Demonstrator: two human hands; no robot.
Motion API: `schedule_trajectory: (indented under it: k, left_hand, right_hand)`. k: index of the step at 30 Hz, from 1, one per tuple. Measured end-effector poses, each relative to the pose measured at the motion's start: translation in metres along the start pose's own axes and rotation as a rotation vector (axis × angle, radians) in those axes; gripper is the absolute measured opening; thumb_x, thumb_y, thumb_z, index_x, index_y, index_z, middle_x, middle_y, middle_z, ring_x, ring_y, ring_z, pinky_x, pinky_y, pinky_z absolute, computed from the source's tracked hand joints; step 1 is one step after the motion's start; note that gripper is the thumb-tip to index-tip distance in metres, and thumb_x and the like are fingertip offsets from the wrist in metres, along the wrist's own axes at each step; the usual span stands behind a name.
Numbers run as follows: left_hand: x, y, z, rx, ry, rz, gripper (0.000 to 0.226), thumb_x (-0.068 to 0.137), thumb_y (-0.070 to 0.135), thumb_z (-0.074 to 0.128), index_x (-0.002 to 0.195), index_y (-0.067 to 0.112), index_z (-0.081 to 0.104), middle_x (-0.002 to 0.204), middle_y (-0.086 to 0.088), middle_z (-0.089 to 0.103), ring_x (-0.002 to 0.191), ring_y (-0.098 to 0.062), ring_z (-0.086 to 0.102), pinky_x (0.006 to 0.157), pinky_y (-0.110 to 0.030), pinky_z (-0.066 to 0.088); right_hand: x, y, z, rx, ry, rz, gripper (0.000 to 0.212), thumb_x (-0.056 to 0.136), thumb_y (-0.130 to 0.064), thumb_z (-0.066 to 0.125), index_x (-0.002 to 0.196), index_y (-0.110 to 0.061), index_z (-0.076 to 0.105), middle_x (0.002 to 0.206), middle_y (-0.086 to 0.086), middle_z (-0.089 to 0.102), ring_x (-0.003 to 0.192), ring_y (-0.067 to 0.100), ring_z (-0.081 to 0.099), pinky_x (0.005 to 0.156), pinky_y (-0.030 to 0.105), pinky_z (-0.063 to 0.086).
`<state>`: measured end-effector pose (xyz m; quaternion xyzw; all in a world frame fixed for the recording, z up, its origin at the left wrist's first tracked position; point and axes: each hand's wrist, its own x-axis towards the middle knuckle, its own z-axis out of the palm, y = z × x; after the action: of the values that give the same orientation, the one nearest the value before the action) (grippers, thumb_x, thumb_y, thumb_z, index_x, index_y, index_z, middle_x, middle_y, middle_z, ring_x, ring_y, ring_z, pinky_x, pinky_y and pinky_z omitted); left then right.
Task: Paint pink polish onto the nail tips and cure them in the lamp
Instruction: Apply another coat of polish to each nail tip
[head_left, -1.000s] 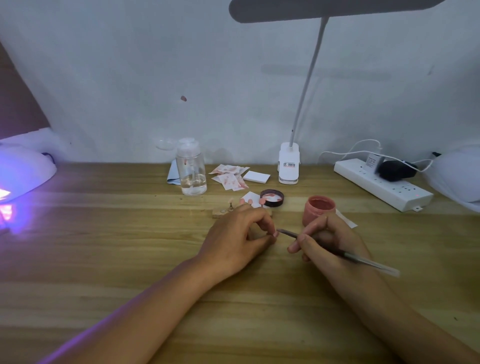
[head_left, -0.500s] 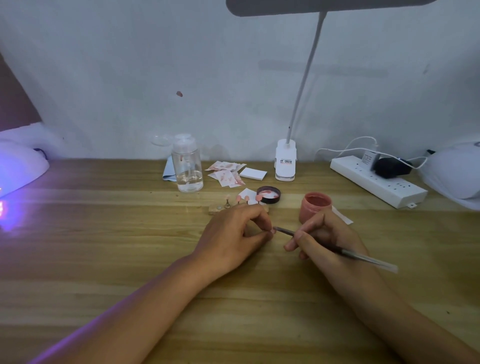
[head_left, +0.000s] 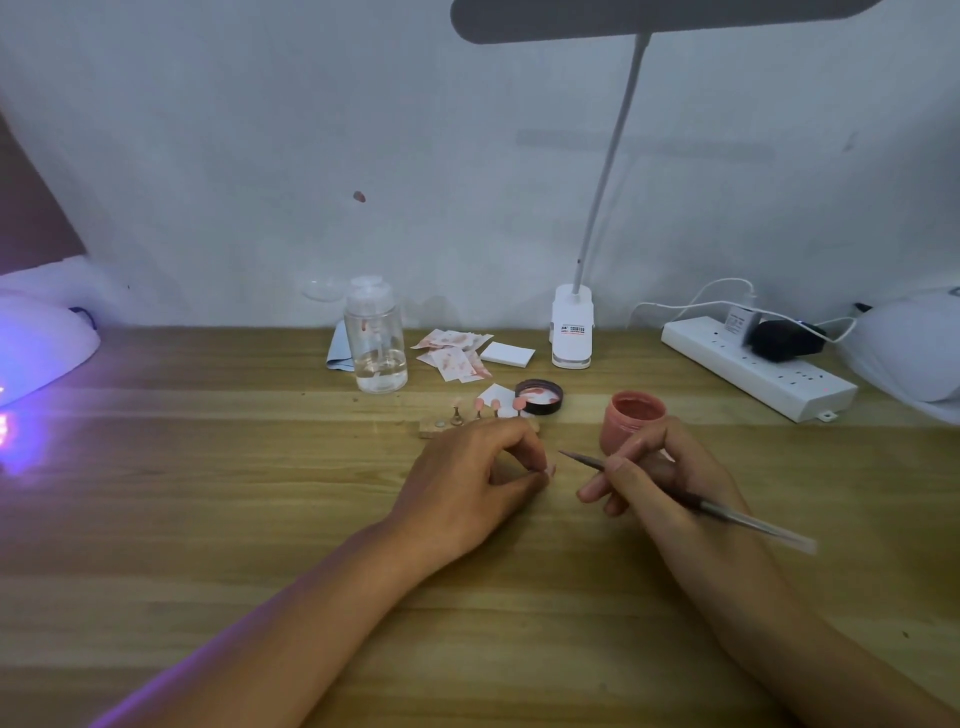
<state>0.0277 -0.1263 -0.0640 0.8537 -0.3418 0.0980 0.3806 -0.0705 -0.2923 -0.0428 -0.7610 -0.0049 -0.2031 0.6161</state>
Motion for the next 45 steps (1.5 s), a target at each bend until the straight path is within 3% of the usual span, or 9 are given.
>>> schedule_trajectory:
  k: [7, 18, 28, 33, 39, 42, 45]
  left_hand:
    - [0.0008, 0.0004, -0.0011, -0.066, -0.008, -0.052, 0.024, 0.082, 0.029, 0.077, 0.073, 0.043, 0.060, 0.082, 0.030, 0.064, 0.052, 0.003, 0.052, 0.052, -0.010, 0.033]
    - [-0.0014, -0.0004, -0.0011, -0.115, -0.046, -0.114, 0.022, 0.081, 0.026, 0.078, 0.073, 0.040, 0.064, 0.075, 0.030, 0.064, 0.050, 0.006, 0.050, 0.051, -0.009, 0.033]
    - [0.0025, 0.0009, -0.0003, -0.128, -0.043, -0.140, 0.020, 0.080, 0.023, 0.079, 0.073, 0.037, 0.067, 0.073, 0.027, 0.066, 0.046, 0.005, 0.047, 0.050, -0.009, 0.031]
    - [0.0014, 0.0005, -0.0006, -0.130, -0.047, -0.150, 0.015, 0.080, 0.022, 0.078, 0.077, 0.033, 0.069, 0.061, 0.034, 0.059, 0.045, 0.005, 0.047, 0.048, -0.008, 0.030]
    - [0.0028, -0.0004, 0.0013, -0.151, -0.044, -0.151, 0.016, 0.080, 0.023, 0.079, 0.076, 0.035, 0.070, 0.067, 0.030, 0.063, 0.046, 0.003, 0.045, 0.050, -0.010, 0.030]
    - [0.0033, -0.0017, 0.0006, -0.194, -0.041, -0.167, 0.011, 0.080, 0.022, 0.079, 0.079, 0.031, 0.072, 0.072, 0.025, 0.067, 0.047, 0.002, 0.043, 0.051, -0.015, 0.033]
    - [0.0027, -0.0013, 0.0006, -0.195, -0.048, -0.166, 0.009, 0.081, 0.020, 0.078, 0.080, 0.028, 0.073, 0.061, 0.028, 0.062, 0.043, 0.003, 0.042, 0.049, -0.011, 0.030]
  right_hand:
    - [-0.0006, -0.0060, -0.0019, 0.152, 0.015, 0.041, 0.015, 0.087, -0.001, 0.064, 0.093, 0.007, 0.052, 0.079, 0.007, 0.076, 0.069, 0.012, 0.067, 0.066, 0.014, 0.051]
    - [-0.0018, -0.0074, -0.0009, 0.150, -0.021, 0.079, 0.025, 0.090, -0.006, 0.058, 0.089, 0.017, 0.049, 0.074, 0.010, 0.074, 0.060, 0.015, 0.065, 0.060, 0.015, 0.052]
    - [-0.0003, -0.0055, -0.0024, 0.053, -0.025, 0.075, 0.024, 0.093, -0.008, 0.056, 0.090, 0.014, 0.046, 0.075, 0.007, 0.075, 0.068, 0.021, 0.066, 0.062, 0.016, 0.052]
    - [-0.0003, -0.0040, -0.0015, 0.030, -0.042, 0.075, 0.023, 0.094, -0.008, 0.055, 0.089, 0.012, 0.046, 0.075, 0.007, 0.075, 0.065, 0.017, 0.065, 0.062, 0.016, 0.052]
    - [-0.0012, -0.0038, -0.0044, 0.050, -0.017, 0.052, 0.020, 0.093, -0.005, 0.057, 0.089, 0.011, 0.047, 0.074, 0.008, 0.074, 0.062, 0.011, 0.064, 0.060, 0.015, 0.050]
    - [-0.0020, -0.0066, -0.0034, 0.028, -0.030, 0.023, 0.013, 0.089, -0.002, 0.060, 0.089, 0.007, 0.050, 0.076, 0.006, 0.074, 0.067, 0.007, 0.066, 0.063, 0.015, 0.051]
    - [-0.0028, -0.0073, -0.0028, 0.005, -0.057, 0.042, 0.012, 0.086, 0.003, 0.063, 0.089, 0.004, 0.051, 0.079, 0.007, 0.075, 0.073, 0.005, 0.069, 0.066, 0.013, 0.051]
